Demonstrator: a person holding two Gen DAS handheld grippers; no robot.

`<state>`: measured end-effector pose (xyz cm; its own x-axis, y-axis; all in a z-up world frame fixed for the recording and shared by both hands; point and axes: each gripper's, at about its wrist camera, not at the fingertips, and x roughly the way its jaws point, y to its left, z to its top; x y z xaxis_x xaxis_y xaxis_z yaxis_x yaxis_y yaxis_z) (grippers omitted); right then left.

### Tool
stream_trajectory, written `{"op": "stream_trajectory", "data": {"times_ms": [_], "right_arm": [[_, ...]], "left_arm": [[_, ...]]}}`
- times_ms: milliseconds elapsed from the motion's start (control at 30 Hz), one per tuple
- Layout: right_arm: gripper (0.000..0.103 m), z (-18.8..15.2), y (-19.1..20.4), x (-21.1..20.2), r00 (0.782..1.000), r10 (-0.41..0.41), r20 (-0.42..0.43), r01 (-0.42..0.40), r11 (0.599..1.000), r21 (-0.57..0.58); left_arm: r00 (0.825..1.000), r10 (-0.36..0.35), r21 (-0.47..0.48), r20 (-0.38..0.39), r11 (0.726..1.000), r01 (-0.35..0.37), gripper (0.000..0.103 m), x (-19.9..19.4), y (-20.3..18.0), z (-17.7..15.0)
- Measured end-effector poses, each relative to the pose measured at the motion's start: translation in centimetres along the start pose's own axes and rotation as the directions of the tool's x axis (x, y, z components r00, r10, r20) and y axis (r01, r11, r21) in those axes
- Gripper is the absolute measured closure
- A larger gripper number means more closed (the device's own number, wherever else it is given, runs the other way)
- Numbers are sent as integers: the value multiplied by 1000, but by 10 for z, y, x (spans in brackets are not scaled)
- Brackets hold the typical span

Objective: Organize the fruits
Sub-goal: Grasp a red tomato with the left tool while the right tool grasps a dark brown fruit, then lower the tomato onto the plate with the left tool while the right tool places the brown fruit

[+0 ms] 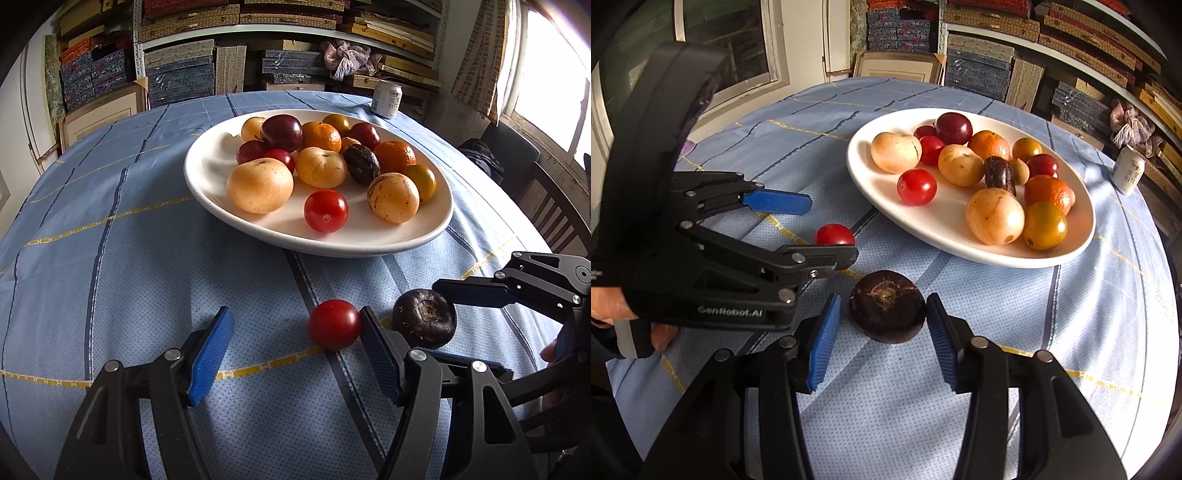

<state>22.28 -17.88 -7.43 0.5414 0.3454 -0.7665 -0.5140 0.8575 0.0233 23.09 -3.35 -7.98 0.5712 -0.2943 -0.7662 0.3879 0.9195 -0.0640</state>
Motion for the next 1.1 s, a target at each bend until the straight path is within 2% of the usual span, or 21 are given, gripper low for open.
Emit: {"op": "stream_trajectory", "data": {"times_ms": [167, 233, 367, 433, 500, 1100], "right_arm": [[60, -1, 0, 5, 1000, -10, -7, 10, 1000, -6], [60, -2, -2, 5, 1000, 1, -6, -1, 1000, 6], [60, -3, -3, 5, 1000, 1, -4, -1, 1000, 9], [60, -3, -3, 5, 1000, 2, -3, -2, 1000, 11], [60, -3, -3, 5, 1000, 2, -2, -2, 1000, 11], [61, -7, -5, -2, 1000, 2, 17, -3, 999, 38]], "left_arm": [[1000, -6, 15, 2, 1000, 6, 41, 0, -4, -1], [1000, -14, 25, 3, 1000, 14, 50, 0, -6, -1], [1000, -25, 48, 3, 999, 25, 59, -1, -11, -2], [999, -35, 56, 4, 998, 35, 71, -1, -12, -3], [999, -40, 57, 4, 998, 40, 76, -1, -13, -3], [999, -28, 48, 21, 998, 27, 77, -11, -12, -5]]}}
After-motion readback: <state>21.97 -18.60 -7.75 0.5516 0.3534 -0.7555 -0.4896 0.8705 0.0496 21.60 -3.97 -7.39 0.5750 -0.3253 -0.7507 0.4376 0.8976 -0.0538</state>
